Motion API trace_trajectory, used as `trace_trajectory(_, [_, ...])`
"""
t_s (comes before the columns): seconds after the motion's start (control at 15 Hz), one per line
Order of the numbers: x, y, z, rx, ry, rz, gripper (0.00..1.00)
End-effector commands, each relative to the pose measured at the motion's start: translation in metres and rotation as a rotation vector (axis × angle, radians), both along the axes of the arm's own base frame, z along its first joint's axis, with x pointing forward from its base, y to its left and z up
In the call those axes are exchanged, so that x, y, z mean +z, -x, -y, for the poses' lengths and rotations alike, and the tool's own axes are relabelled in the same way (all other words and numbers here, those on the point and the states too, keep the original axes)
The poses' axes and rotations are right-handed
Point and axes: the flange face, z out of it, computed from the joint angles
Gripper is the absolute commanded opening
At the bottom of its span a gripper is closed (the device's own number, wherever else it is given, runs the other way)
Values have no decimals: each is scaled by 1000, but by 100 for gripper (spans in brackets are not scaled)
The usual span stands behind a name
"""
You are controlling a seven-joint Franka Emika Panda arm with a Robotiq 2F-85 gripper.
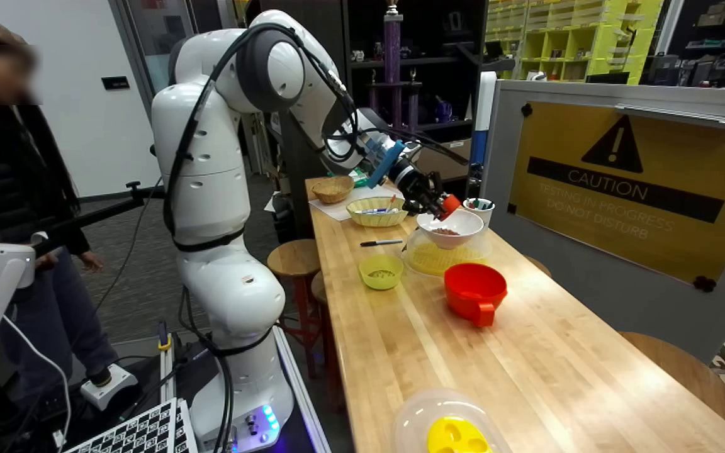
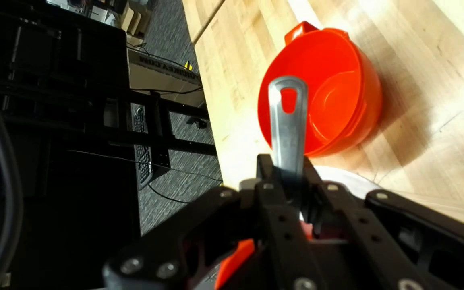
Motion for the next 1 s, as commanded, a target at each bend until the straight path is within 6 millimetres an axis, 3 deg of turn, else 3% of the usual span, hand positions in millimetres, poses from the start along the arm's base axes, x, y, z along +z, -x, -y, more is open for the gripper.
trace_trajectory(0.0, [1, 3, -15, 23, 9, -81, 4])
trace_trajectory(0.4, [4, 1, -30, 40, -9, -144, 4])
trace_trajectory(0.93, [7, -5, -31, -30, -93, -240, 4])
